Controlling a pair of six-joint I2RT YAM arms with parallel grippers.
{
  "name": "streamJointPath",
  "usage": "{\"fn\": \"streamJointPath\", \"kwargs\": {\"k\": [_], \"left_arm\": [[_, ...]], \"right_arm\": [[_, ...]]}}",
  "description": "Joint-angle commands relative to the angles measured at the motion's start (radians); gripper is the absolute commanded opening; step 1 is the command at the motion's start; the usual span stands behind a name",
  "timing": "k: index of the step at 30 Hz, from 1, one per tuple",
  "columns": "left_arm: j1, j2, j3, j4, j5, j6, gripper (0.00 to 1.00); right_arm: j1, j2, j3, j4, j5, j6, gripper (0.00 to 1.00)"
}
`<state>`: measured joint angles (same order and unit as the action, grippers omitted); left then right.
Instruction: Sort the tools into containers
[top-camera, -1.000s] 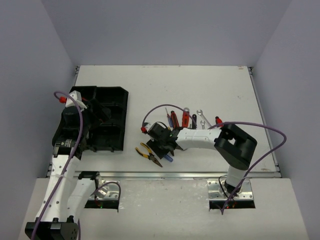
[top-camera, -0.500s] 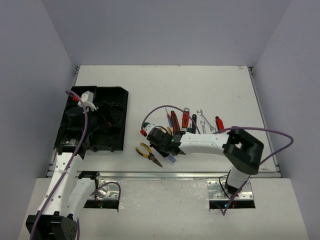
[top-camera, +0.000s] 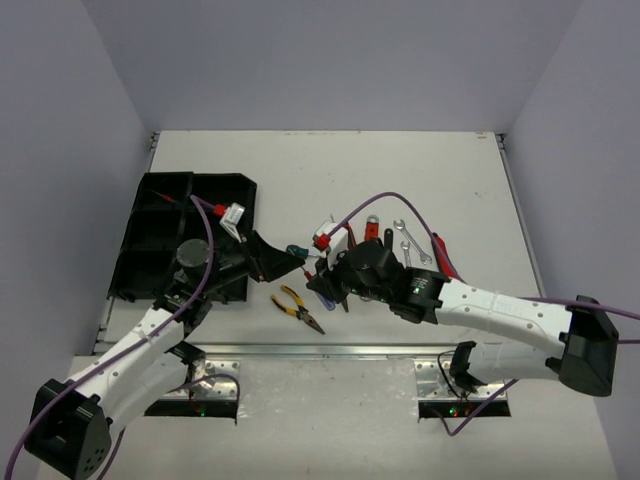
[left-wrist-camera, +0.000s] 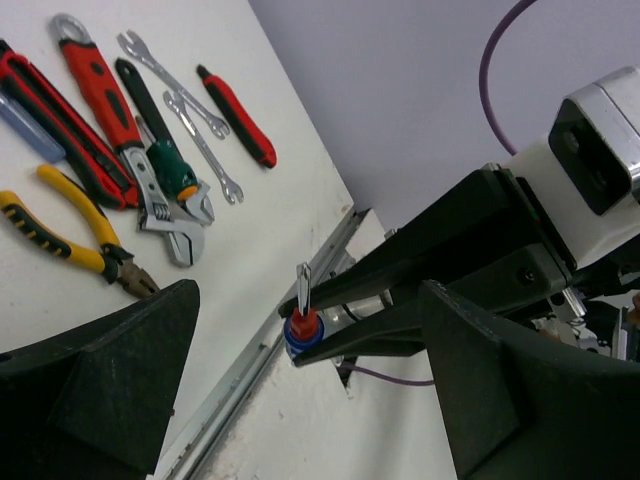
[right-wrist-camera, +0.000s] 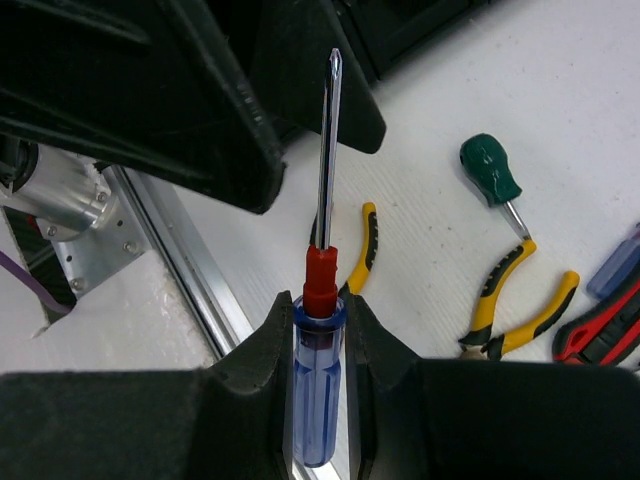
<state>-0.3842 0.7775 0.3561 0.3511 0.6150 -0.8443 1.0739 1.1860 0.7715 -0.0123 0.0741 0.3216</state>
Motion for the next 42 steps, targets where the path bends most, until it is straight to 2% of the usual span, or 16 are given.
{"fn": "streamJointPath", "kwargs": {"k": [1, 3, 5, 6, 7, 10, 12, 13, 14, 15, 16, 18, 20, 29, 35, 42], "left_arm": [[-0.046, 0.035, 0.039, 0.172, -0.083, -0.034, 0.82], [-0.069, 0.064, 0.054, 0.169, -0.102, -0.030, 0.70], [-0.091, 0.096, 0.069, 0.166, -0.114, -0.027, 0.40], [-0.099, 0.104, 0.073, 0.166, -0.120, -0.025, 0.34], [-0.109, 0.112, 0.078, 0.166, -0.126, -0.025, 0.15], [-0.130, 0.126, 0.092, 0.161, -0.127, -0.016, 0.00], [-0.135, 0.126, 0.101, 0.141, -0.142, -0.010, 0.00], [-0.136, 0.126, 0.112, 0.110, -0.152, 0.000, 0.00], [-0.136, 0.129, 0.140, 0.071, -0.192, 0.024, 0.00], [-0.135, 0.138, 0.183, -0.035, -0.265, 0.052, 0.00], [-0.133, 0.152, 0.236, -0.214, -0.370, 0.082, 0.00], [-0.082, 0.232, 0.378, -0.408, -0.666, 0.126, 0.00], [0.034, 0.308, 0.490, -0.545, -0.813, 0.133, 0.00], [0.582, 0.672, 1.051, -0.851, -1.036, 0.125, 0.00], [0.653, 0.952, 1.405, -0.984, -1.263, 0.184, 0.00], [0.685, 1.104, 1.417, -0.930, -1.222, 0.228, 0.00]], "right_arm": [[-0.004, -0.026, 0.002, 0.080, -0.039, 0.011, 0.00], [-0.005, -0.025, 0.009, 0.080, -0.048, 0.017, 0.00], [-0.005, -0.026, 0.010, 0.091, -0.056, 0.019, 0.00], [-0.005, -0.026, 0.012, 0.094, -0.054, 0.021, 0.00], [-0.005, -0.026, 0.016, 0.095, -0.047, 0.024, 0.00], [-0.008, -0.026, 0.026, 0.097, -0.010, 0.031, 0.00], [-0.015, -0.030, 0.029, 0.096, 0.013, 0.051, 0.04], [-0.021, -0.031, 0.028, 0.093, 0.028, 0.063, 0.15], [-0.022, -0.037, 0.027, 0.087, 0.067, 0.073, 0.54], [-0.024, -0.046, 0.025, 0.076, 0.114, 0.088, 0.84], [-0.026, -0.056, 0.023, 0.057, 0.167, 0.108, 0.98], [-0.035, -0.092, 0.032, -0.029, 0.281, 0.136, 0.99], [-0.044, -0.131, 0.035, -0.114, 0.364, 0.163, 0.99], [-0.102, -0.410, -0.111, -0.223, 0.396, 0.187, 0.99], [-0.112, -0.491, -0.164, -0.257, 0.386, 0.165, 0.99], [-0.118, -0.497, -0.187, -0.276, 0.432, 0.186, 0.99]]}}
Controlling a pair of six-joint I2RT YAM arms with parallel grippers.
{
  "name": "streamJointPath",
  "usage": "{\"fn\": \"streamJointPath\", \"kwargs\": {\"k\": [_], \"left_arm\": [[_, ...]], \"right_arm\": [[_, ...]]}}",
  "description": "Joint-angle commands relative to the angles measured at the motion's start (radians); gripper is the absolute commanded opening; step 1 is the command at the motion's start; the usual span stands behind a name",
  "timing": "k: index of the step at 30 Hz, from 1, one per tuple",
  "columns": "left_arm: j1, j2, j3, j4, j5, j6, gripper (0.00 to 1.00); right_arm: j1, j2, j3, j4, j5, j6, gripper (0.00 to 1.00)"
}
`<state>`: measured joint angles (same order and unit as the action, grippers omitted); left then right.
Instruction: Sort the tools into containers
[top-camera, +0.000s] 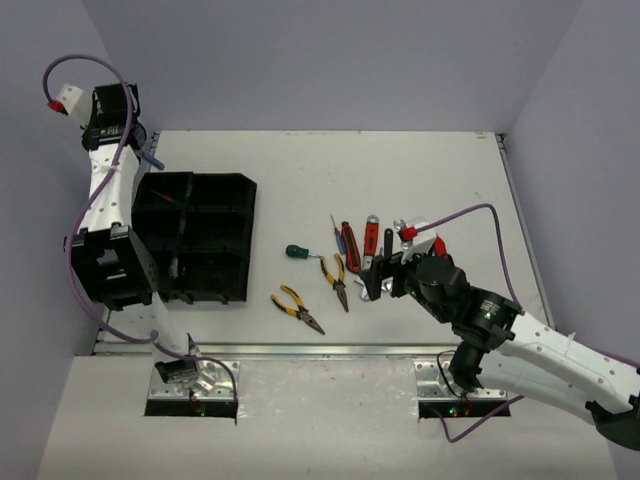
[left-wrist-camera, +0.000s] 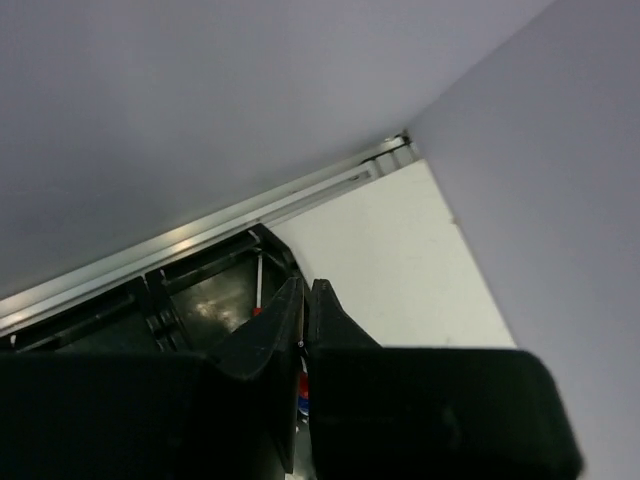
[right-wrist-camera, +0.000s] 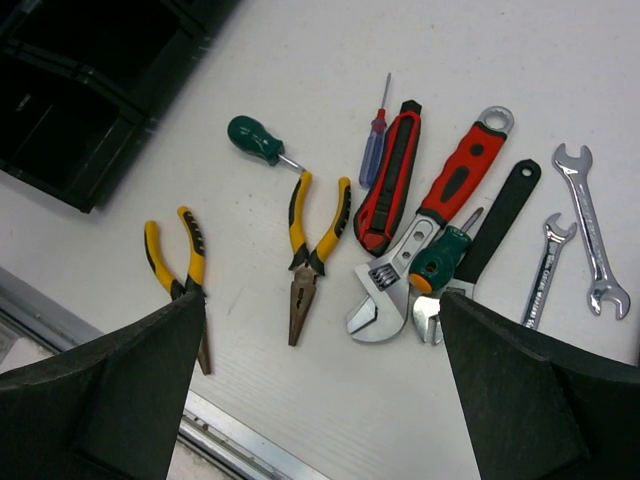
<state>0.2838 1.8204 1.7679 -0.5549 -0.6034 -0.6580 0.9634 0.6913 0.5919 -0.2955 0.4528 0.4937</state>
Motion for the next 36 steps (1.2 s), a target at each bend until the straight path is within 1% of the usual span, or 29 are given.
{"fn": "streamJointPath", "kwargs": {"k": [1, 8, 9, 11, 12, 13, 14, 15, 16, 18, 20, 22, 23, 24, 27, 30, 33, 36], "left_arm": [[0.017, 0.076, 0.003, -0.019, 0.025, 0.041, 0.00], [0.017, 0.159, -0.016, -0.014, 0.186, 0.034, 0.00], [0.018, 0.168, -0.012, -0.015, 0.218, 0.031, 0.04], [0.020, 0.177, -0.008, -0.032, 0.271, 0.026, 0.22], [0.022, 0.178, -0.005, -0.038, 0.303, 0.024, 0.38], [0.023, 0.176, -0.005, -0.051, 0.311, 0.013, 0.68], [0.023, 0.166, -0.008, -0.063, 0.330, 0.000, 0.91], [0.023, 0.166, -0.014, -0.063, 0.330, 0.000, 0.92], [0.023, 0.144, -0.022, -0.066, 0.340, -0.006, 0.99], [0.025, 0.063, -0.048, -0.085, 0.371, -0.015, 1.00], [0.015, -0.009, -0.085, -0.121, 0.434, -0.010, 1.00], [-0.025, -0.236, -0.209, -0.063, 0.469, 0.014, 1.00], [-0.048, -0.307, -0.264, -0.023, 0.476, 0.021, 1.00], [-0.086, -0.371, -0.357, 0.020, 0.478, 0.023, 1.00], [-0.175, -0.634, -0.571, 0.114, 0.524, 0.023, 1.00], [-0.207, -0.803, -0.738, 0.181, 0.596, 0.061, 1.00], [-0.210, -0.908, -0.837, 0.146, 0.642, 0.142, 1.00], [-0.210, -0.991, -0.913, 0.108, 0.661, 0.202, 1.00]], "right_arm": [[-0.009, 0.007, -0.006, 0.007, 0.054, 0.013, 0.99], [-0.015, 0.120, 0.022, 0.006, 0.040, 0.030, 0.99], [-0.021, 0.142, 0.034, 0.007, 0.034, 0.033, 0.99], [-0.051, 0.213, 0.061, 0.007, -0.010, 0.041, 0.99], [-0.084, 0.275, 0.082, 0.007, -0.035, 0.055, 0.99], [-0.107, 0.311, 0.094, 0.007, -0.067, 0.069, 0.99], [-0.128, 0.346, 0.106, 0.006, -0.130, 0.102, 0.99], [-0.151, 0.383, 0.119, 0.006, -0.132, 0.103, 0.99], [-0.169, 0.419, 0.133, 0.006, -0.180, 0.123, 0.99], [-0.204, 0.554, 0.205, 0.006, -0.211, 0.151, 0.99], [-0.214, 0.642, 0.310, -0.012, -0.215, 0.142, 0.99], [-0.221, 0.810, 0.425, -0.054, -0.199, 0.130, 0.98], [-0.223, 0.858, 0.473, -0.075, -0.176, 0.124, 0.96], [-0.228, 0.898, 0.550, -0.099, -0.146, 0.106, 0.90], [-0.251, 1.076, 0.719, -0.168, -0.124, 0.101, 0.69], [-0.274, 1.195, 0.824, -0.185, -0.160, 0.082, 0.46], [-0.276, 1.310, 0.915, -0.216, -0.164, 0.051, 0.41], [-0.281, 1.382, 0.998, -0.254, -0.154, 0.038, 0.40]]}}
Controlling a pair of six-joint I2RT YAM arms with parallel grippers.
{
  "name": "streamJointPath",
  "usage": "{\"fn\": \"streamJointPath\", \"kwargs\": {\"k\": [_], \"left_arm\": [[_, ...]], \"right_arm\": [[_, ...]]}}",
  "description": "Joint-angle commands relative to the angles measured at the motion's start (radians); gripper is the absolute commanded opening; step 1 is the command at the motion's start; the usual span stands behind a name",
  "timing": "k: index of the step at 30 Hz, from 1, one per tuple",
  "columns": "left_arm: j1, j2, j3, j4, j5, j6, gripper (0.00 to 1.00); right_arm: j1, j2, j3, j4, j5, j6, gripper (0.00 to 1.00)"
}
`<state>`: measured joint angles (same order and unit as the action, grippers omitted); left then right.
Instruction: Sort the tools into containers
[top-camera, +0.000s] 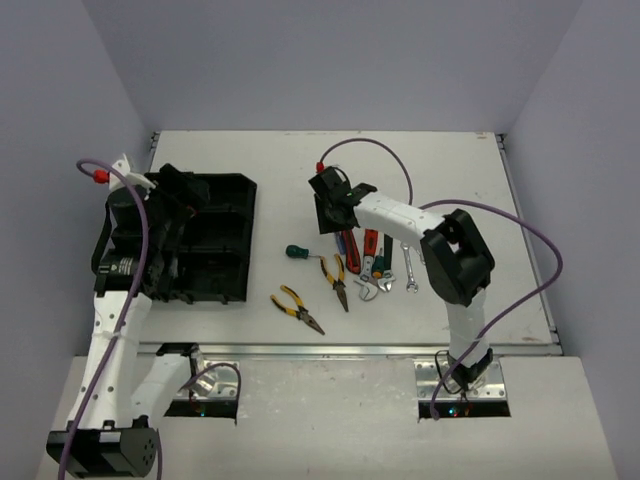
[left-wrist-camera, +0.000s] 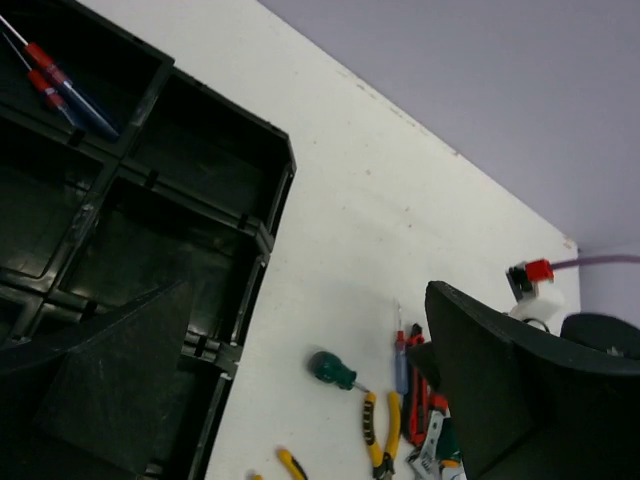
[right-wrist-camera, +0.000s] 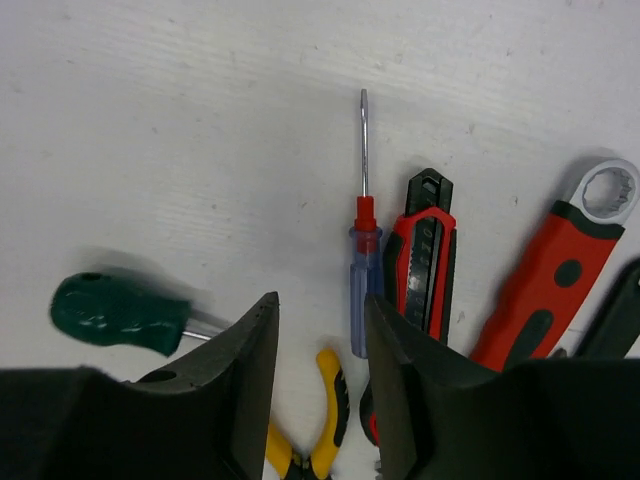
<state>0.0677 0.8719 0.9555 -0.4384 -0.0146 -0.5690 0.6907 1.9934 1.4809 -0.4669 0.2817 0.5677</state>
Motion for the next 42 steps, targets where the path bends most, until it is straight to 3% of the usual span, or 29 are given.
{"fn": "streamJointPath", "kwargs": {"k": [1, 8, 11, 14, 15, 18, 21, 23, 27, 29, 32, 36, 40, 42], "left_arm": [[0.006, -0.068, -0.119, -0.019, 0.076, 0.128, 1.00], [0.002, -0.151, -0.190, -0.015, 0.076, 0.149, 1.00], [-0.002, -0.141, -0.191, -0.007, 0.095, 0.152, 1.00], [-0.002, -0.144, -0.194, -0.005, 0.104, 0.152, 1.00], [-0.003, -0.146, -0.196, -0.003, 0.106, 0.151, 1.00], [-0.002, -0.145, -0.199, 0.012, 0.140, 0.143, 1.00], [-0.002, -0.118, -0.208, 0.064, 0.249, 0.109, 1.00], [-0.002, -0.080, -0.232, 0.122, 0.398, 0.069, 1.00], [-0.029, 0.073, -0.296, 0.373, 0.628, -0.062, 1.00], [-0.044, 0.115, -0.316, 0.545, 0.701, -0.135, 1.00], [-0.139, 0.151, -0.360, 0.780, 0.735, -0.268, 1.00], [-0.278, 0.169, -0.314, 0.816, 0.608, -0.280, 0.99], [-0.359, 0.225, -0.262, 0.814, 0.525, -0.293, 0.85], [-0.376, 0.237, -0.253, 0.807, 0.505, -0.302, 0.82]], "right_arm": [[-0.014, 0.099, 0.125, -0.093, 0.015, -0.035, 0.40], [-0.049, 0.187, 0.147, -0.126, -0.004, -0.017, 0.39], [-0.051, 0.217, 0.147, -0.140, -0.006, -0.019, 0.31], [-0.054, 0.237, 0.132, -0.141, -0.006, -0.018, 0.31], [-0.056, 0.244, 0.131, -0.142, -0.012, -0.018, 0.28], [-0.056, 0.244, 0.132, -0.142, -0.032, -0.021, 0.02], [-0.053, 0.205, 0.145, -0.131, -0.052, -0.037, 0.00], [-0.053, 0.136, 0.145, -0.094, -0.060, -0.064, 0.00], [-0.050, -0.021, 0.101, -0.036, -0.085, -0.130, 0.00], [-0.045, -0.114, 0.061, -0.002, -0.160, -0.164, 0.00], [-0.026, -0.283, -0.168, 0.216, -0.412, -0.229, 0.00], [-0.019, -0.447, -0.347, 0.393, -0.651, -0.195, 0.00], [-0.017, -0.532, -0.401, 0.461, -0.774, -0.135, 0.00], [-0.014, -0.551, -0.399, 0.461, -0.784, -0.126, 0.00]]}}
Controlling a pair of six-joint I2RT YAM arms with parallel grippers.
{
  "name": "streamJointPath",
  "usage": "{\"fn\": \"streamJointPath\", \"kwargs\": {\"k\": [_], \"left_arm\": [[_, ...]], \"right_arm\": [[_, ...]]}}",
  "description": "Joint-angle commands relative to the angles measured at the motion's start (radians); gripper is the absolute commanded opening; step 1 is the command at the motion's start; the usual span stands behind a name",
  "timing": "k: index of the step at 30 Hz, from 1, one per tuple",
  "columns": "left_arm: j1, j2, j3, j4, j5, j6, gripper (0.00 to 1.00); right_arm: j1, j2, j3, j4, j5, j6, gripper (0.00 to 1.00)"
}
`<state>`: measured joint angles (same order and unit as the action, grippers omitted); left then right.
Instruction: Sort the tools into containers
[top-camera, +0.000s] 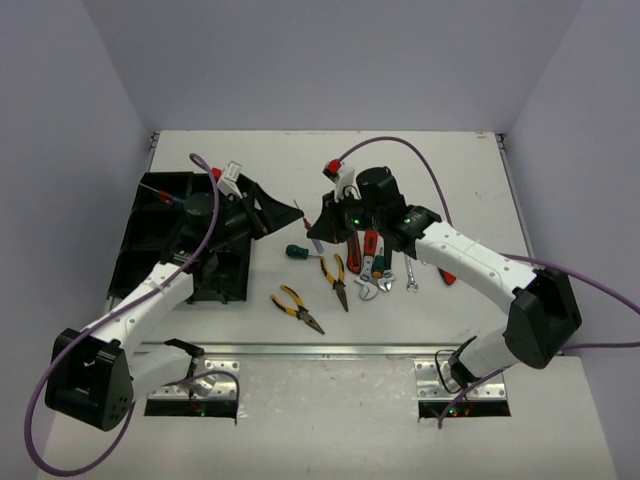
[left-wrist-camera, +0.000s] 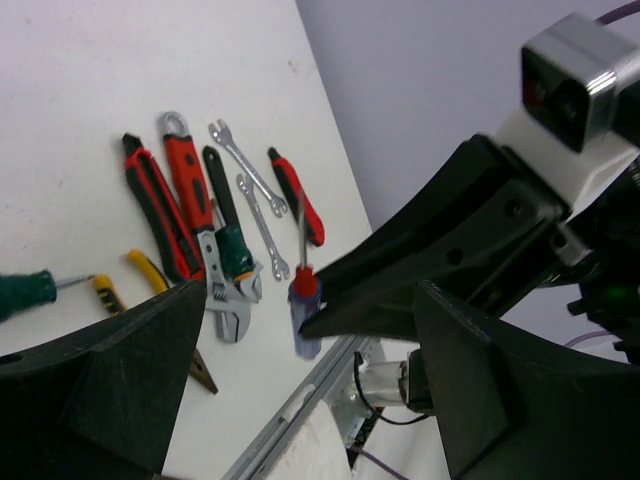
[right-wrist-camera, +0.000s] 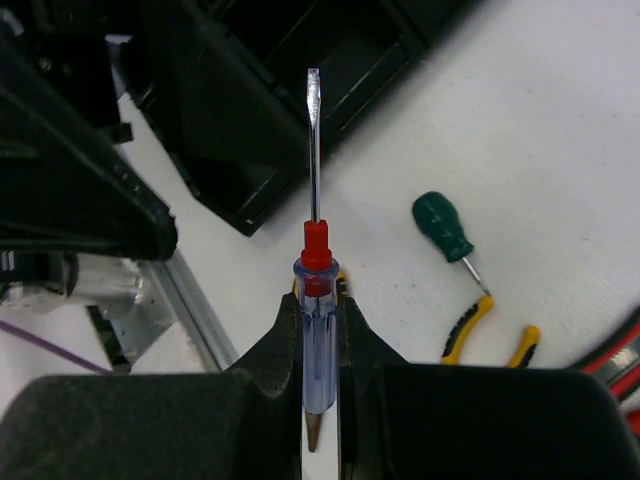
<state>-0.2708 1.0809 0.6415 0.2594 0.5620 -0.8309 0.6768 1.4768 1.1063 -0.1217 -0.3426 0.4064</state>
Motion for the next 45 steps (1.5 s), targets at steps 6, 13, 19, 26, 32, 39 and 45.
{"fn": "streamJointPath", "kwargs": {"k": [6, 13, 19, 26, 32, 39, 45], "left_arm": [[-0.082, 0.062, 0.070, 0.131, -0.099, -0.043, 0.29], [-0.107, 0.083, 0.100, 0.077, -0.128, -0.010, 0.00], [-0.058, 0.154, 0.319, -0.340, -0.485, 0.121, 0.00], [0.333, 0.385, 0.619, -0.661, -0.713, 0.108, 0.00], [0.477, 0.639, 1.054, -0.842, -1.060, 0.144, 0.00], [0.544, 0.901, 1.243, -0.912, -1.109, 0.229, 0.00], [0.555, 0.968, 1.217, -0.890, -1.040, 0.253, 0.00]], "right_arm": [[0.017, -0.056, -0.003, 0.115, -0.176, 0.033, 0.00], [0.017, -0.044, -0.003, 0.140, -0.149, 0.053, 0.00], [0.003, -0.082, 0.003, -0.060, 0.201, 0.099, 0.99], [-0.038, -0.276, -0.126, -0.197, 0.416, 0.103, 0.99], [-0.045, -0.431, -0.256, -0.210, 0.409, 0.103, 0.99], [-0.046, -0.488, -0.270, -0.235, 0.436, 0.094, 0.99], [-0.047, -0.476, -0.275, -0.234, 0.443, 0.086, 0.99]]}}
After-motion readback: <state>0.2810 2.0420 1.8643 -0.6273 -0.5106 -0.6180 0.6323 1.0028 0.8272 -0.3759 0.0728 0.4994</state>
